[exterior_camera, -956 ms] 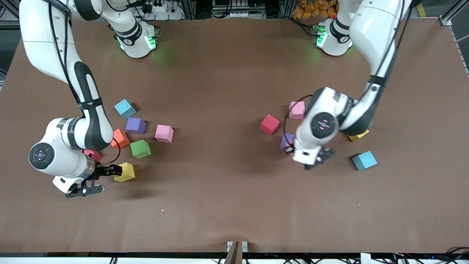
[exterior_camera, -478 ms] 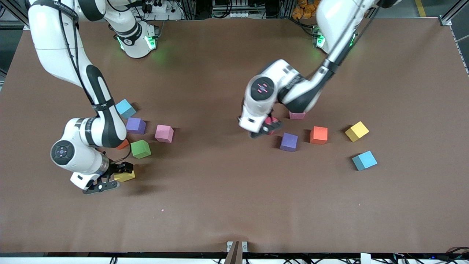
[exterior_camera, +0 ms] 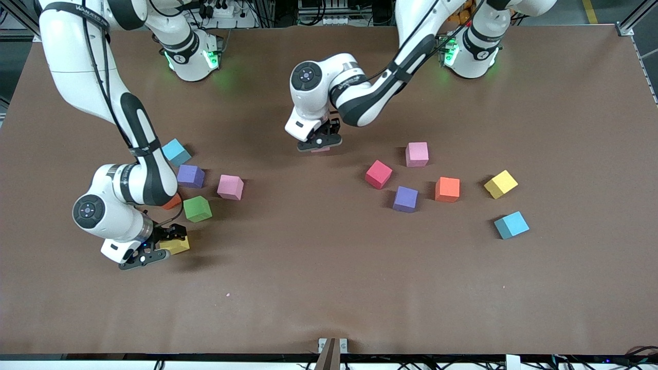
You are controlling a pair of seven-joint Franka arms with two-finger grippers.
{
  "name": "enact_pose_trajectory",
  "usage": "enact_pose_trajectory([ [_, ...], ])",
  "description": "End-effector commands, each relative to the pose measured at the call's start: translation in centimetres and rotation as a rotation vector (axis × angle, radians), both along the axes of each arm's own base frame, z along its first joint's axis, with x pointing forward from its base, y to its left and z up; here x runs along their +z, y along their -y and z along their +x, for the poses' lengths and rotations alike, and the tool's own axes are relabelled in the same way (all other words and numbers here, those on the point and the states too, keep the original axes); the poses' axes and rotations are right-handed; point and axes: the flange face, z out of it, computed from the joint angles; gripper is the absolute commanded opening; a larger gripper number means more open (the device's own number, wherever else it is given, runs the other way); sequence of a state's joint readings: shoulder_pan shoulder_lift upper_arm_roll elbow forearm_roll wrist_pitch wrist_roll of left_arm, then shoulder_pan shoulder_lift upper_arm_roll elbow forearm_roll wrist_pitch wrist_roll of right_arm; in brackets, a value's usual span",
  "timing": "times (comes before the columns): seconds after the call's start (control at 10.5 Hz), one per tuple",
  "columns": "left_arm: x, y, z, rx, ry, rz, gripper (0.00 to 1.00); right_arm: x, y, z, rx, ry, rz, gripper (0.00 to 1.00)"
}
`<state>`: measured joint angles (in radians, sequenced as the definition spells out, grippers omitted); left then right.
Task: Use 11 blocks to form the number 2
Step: 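Place the pink block with the left gripper while the right gripper lifts yellow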
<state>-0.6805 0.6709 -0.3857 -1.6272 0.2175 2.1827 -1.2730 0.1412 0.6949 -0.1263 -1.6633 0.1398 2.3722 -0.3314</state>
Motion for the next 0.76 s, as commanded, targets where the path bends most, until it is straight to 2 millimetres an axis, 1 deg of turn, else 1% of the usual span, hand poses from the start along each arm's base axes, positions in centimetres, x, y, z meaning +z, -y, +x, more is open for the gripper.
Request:
enact_pose_trajectory([
  [0.0, -1.6, 0.6, -1.2, -0.103, 0.011, -0.001, 0.33, 0.0, 0.2, -0.1, -0.001, 0.01, 0.033, 1.0],
  [0.1, -2.0, 1.4, -3.0, -0.137, 0.006, 0.002, 0.33, -0.1, 0.0, 0.0, 0.002, 0.025, 0.03, 1.0],
  [0.19, -3.2, 1.6, -4.8, -0.163, -0.006, 0.011, 0.33, -0.1, -0.6, 0.0, 0.009, 0.024, 0.034, 1.0],
  [0.29, -3.5, 1.6, -5.2, -0.171, -0.003, -0.003, 0.32, -0.1, -0.8, -0.1, 0.013, 0.023, 0.033, 1.0],
  [0.38, -3.3, 2.0, -5.5, -0.184, 0.002, -0.023, 0.32, -0.5, -0.7, -0.1, 0.012, 0.02, 0.032, 1.0],
  [0.48, -3.2, 2.2, -5.8, -0.19, 0.003, -0.033, 0.32, -1.0, -0.7, -0.1, 0.011, 0.021, 0.03, 0.99],
  [0.57, -3.0, 2.5, -6.0, -0.196, 0.006, -0.047, 0.32, -1.9, -0.4, -0.5, 0.007, 0.027, 0.025, 0.99],
  [0.67, -2.9, 2.8, -6.3, -0.211, 0.004, -0.057, 0.32, -2.2, -0.4, -0.6, 0.006, 0.046, 0.022, 0.98],
])
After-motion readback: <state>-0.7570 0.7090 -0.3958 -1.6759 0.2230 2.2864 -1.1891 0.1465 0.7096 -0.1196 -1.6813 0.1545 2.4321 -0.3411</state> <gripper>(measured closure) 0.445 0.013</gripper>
